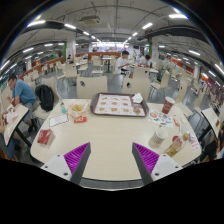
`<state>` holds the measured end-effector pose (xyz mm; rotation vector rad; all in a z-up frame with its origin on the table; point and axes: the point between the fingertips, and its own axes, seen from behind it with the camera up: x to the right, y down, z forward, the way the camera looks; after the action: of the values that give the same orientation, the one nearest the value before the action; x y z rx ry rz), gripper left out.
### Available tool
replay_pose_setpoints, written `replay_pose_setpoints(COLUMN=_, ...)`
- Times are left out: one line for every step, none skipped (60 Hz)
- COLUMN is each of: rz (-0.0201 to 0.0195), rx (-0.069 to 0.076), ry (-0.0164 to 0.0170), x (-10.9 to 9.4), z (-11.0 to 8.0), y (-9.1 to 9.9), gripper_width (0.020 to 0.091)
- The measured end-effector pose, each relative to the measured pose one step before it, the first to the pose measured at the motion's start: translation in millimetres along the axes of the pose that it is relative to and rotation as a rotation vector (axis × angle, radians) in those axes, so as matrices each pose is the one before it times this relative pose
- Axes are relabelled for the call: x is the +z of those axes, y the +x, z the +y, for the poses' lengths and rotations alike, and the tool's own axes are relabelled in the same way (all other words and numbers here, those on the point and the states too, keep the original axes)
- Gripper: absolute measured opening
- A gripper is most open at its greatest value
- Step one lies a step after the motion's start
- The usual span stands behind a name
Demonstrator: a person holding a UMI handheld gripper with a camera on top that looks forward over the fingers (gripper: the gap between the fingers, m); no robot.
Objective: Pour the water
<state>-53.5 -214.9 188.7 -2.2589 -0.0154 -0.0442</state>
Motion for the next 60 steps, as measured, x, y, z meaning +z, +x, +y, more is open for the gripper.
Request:
replay_pose_setpoints(rz=0.00073, rx=0.0029, ry=-0.00247, x=0.03, z=0.89, y=0.33, gripper_width=0.0854)
replay_pose_setpoints(rz=0.00135, rx=0.0024, ry=-0.00292, x=0.05, z=1.17, y=0.65, gripper_width=0.0854)
replay_pose_setpoints(rz=0.00259, rx=0.0023, ry=-0.00309, x=-0.04, z=1.28, y=1.01, gripper_width=0.0854)
replay_pose_setpoints(rz=0.00314, rx=0.0023, ry=-0.00285, x=-0.20, z=1.42, y=1.49, gripper_width=0.0852)
replay_pose_setpoints(rz=0.00309, rx=0.0021, ry=-0.00211, x=-0.24, z=1.56, y=1.47, gripper_width=0.0853)
replay_pose_setpoints(rz=0.00274, rx=0.0015, ry=-0.00172, x=-0.47, z=1.58, y=1.83, gripper_width=0.0856)
replay_pose_setpoints(rz=0.00284, rx=0.0009, ry=-0.00123, x=-0.56, z=1.48, y=1.93, gripper_width=0.0854)
replay_pose_setpoints(rz=0.00442, rx=0.0000, ry=-0.00087, x=1.55, z=1.36, y=3.30, gripper_width=0.0853)
replay_pose_setpoints(rz=0.00286, rx=-0.0004, ry=-0.00053, x=0.20, z=9.72, y=20.52, gripper_width=0.0855)
replay_pose_setpoints(rz=0.00453, rx=0.0003, ry=-0.00127, x=-0.41, z=1.15, y=0.81, gripper_width=0.0856)
replay_pose_setpoints(rz=0.00437, rx=-0.0004, ry=-0.00081, x=0.22, z=2.06, y=2.13, gripper_width=0.0853)
replay_pose_setpoints(rz=0.00438, rx=-0.0007, ry=-0.00070, x=0.94, z=2.46, y=2.39, gripper_width=0.0856)
replay_pose_setpoints(rz=0.00462, rx=-0.0004, ry=-0.00143, x=0.48, z=2.84, y=3.13, gripper_width=0.0856)
replay_pose_setpoints(rz=0.00470, rx=-0.0002, ry=-0.00175, x=0.71, z=3.27, y=2.98, gripper_width=0.0853)
replay_pose_setpoints(rz=0.00311, rx=-0.0001, ry=-0.00200, x=-1.26, z=6.56, y=16.53, gripper_width=0.0855)
replay_pose_setpoints(rz=0.00567, rx=-0.0008, ry=-0.00078, x=2.52, z=5.35, y=11.09, gripper_width=0.0856)
replay_pose_setpoints(rz=0.00521, rx=0.0001, ry=-0.00181, x=-1.29, z=3.84, y=3.24, gripper_width=0.0853)
replay_pose_setpoints(rz=0.00581, rx=-0.0007, ry=-0.00212, x=-0.62, z=4.54, y=5.04, gripper_width=0.0855)
replay_pose_setpoints(rz=0.00644, rx=-0.0016, ry=-0.00179, x=-0.52, z=5.03, y=5.96, gripper_width=0.0852)
replay_pose_setpoints(rz=0.00789, rx=-0.0020, ry=-0.00089, x=0.93, z=5.27, y=8.33, gripper_width=0.0854)
replay_pose_setpoints(rz=0.01035, rx=-0.0025, ry=-0.00165, x=0.75, z=5.36, y=8.15, gripper_width=0.0857)
replay_pose_setpoints(rz=0.00979, rx=-0.0024, ry=-0.00254, x=6.54, z=6.50, y=9.34, gripper_width=0.0856)
replay_pose_setpoints(rz=0.00900, rx=-0.0014, ry=-0.00431, x=5.85, z=5.80, y=15.66, gripper_width=0.0856)
replay_pose_setpoints(rz=0.01053, rx=-0.0017, ry=-0.00485, x=2.52, z=5.95, y=10.04, gripper_width=0.0855)
replay_pose_setpoints(rz=0.00872, rx=-0.0006, ry=-0.00404, x=3.22, z=5.76, y=9.23, gripper_width=0.0856)
replay_pose_setpoints(rz=0.00726, rx=0.0005, ry=-0.00251, x=3.30, z=5.59, y=9.02, gripper_width=0.0855)
replay_pose_setpoints(rz=0.00621, rx=0.0020, ry=-0.00065, x=3.66, z=5.05, y=8.93, gripper_width=0.0855)
replay_pose_setpoints(rz=0.00782, rx=0.0015, ry=0.00071, x=0.58, z=7.07, y=6.46, gripper_width=0.0854)
replay_pose_setpoints(rz=0.00377, rx=0.0020, ry=-0.00042, x=4.76, z=3.07, y=8.91, gripper_width=0.0854)
replay_pose_setpoints(rz=0.00500, rx=0.0026, ry=-0.00149, x=3.97, z=4.32, y=8.12, gripper_width=0.0854)
replay_pose_setpoints(rz=0.00490, rx=0.0030, ry=-0.00205, x=3.91, z=3.94, y=8.13, gripper_width=0.0854)
replay_pose_setpoints(rz=0.00426, rx=0.0034, ry=-0.00081, x=4.41, z=3.53, y=8.00, gripper_width=0.0854)
replay_pose_setpoints(rz=0.00497, rx=0.0039, ry=0.00192, x=3.19, z=4.07, y=7.08, gripper_width=0.0856)
replay_pose_setpoints(rz=0.00216, rx=0.0037, ry=0.00342, x=5.46, z=0.57, y=8.10, gripper_width=0.0854)
replay_pose_setpoints(rz=0.00456, rx=0.0038, ry=0.00579, x=3.48, z=2.61, y=6.75, gripper_width=0.0853)
replay_pose_setpoints(rz=0.00306, rx=0.0027, ry=0.00655, x=4.55, z=0.49, y=6.16, gripper_width=0.0854)
replay_pose_setpoints(rz=0.00291, rx=0.0014, ry=0.00756, x=4.43, z=0.06, y=6.83, gripper_width=0.0854)
replay_pose_setpoints(rz=0.00099, rx=-0.0006, ry=0.00845, x=2.87, z=0.01, y=7.70, gripper_width=0.0854)
replay_pose_setpoints(rz=0.00022, rx=0.0000, ry=0.00971, x=4.40, z=-0.61, y=5.32, gripper_width=0.0856)
replay_pose_setpoints(rz=-0.00083, rx=0.0001, ry=0.00949, x=5.14, z=-1.21, y=4.95, gripper_width=0.0857)
replay_pose_setpoints(rz=-0.00276, rx=0.0005, ry=0.00966, x=5.36, z=-1.48, y=4.21, gripper_width=0.0855)
replay_pose_setpoints(rz=-0.00418, rx=0.0012, ry=0.00983, x=5.43, z=-1.84, y=3.74, gripper_width=0.0856)
replay_pose_setpoints(rz=-0.00506, rx=0.0021, ry=0.01045, x=5.43, z=-2.18, y=3.47, gripper_width=0.0857)
replay_pose_setpoints(rz=-0.00357, rx=0.0036, ry=0.00823, x=6.88, z=-3.34, y=1.43, gripper_width=0.0855)
replay_pose_setpoints(rz=-0.00706, rx=0.0043, ry=0.00651, x=5.36, z=-1.84, y=2.64, gripper_width=0.0858)
replay_pose_setpoints(rz=-0.00701, rx=0.0040, ry=0.00655, x=5.18, z=-1.85, y=2.04, gripper_width=0.0857)
replay_pose_setpoints(rz=-0.00877, rx=0.0038, ry=0.00796, x=5.88, z=-2.51, y=1.63, gripper_width=0.0858)
replay_pose_setpoints(rz=-0.00912, rx=0.0038, ry=0.01003, x=5.47, z=-3.00, y=1.43, gripper_width=0.0856)
replay_pose_setpoints(rz=-0.00826, rx=0.0034, ry=0.01125, x=5.51, z=-3.35, y=1.31, gripper_width=0.0859)
replay_pose_setpoints(rz=-0.00490, rx=0.0031, ry=0.01099, x=6.50, z=-2.88, y=-0.98, gripper_width=0.0857)
replay_pose_setpoints(rz=-0.00552, rx=0.0023, ry=0.01064, x=5.51, z=-3.43, y=1.13, gripper_width=0.0856)
replay_pose_setpoints(rz=-0.00444, rx=0.0020, ry=0.00822, x=5.09, z=-2.86, y=0.44, gripper_width=0.0856)
replay_pose_setpoints(rz=-0.00542, rx=0.0014, ry=0.00642, x=5.02, z=-2.24, y=0.70, gripper_width=0.0854)
replay_pose_setpoints(rz=-0.00578, rx=0.0014, ry=0.00571, x=4.96, z=-1.88, y=0.63, gripper_width=0.0843)
replay_pose_setpoints(rz=-0.00557, rx=0.0013, ry=0.00585, x=4.74, z=-1.70, y=0.46, gripper_width=0.0829)
replay_pose_setpoints(rz=-0.00439, rx=0.0014, ry=0.00656, x=4.31, z=-1.84, y=0.48, gripper_width=0.0814)
replay_pose_setpoints(rz=-0.00435, rx=0.0014, ry=0.00992, x=5.19, z=-1.68, y=0.75, gripper_width=0.0790)
replay_pose_setpoints(rz=-0.00099, rx=0.0010, ry=0.00930, x=3.52, z=-2.44, y=0.02, gripper_width=0.0765)
replay_pose_setpoints(rz=-0.00022, rx=-0.0004, ry=0.00894, x=3.00, z=-1.77, y=0.60, gripper_width=0.0732)
replay_pose_setpoints(rz=-0.00518, rx=-0.0031, ry=0.00426, x=3.48, z=-0.68, y=-0.70, gripper_width=0.0706)
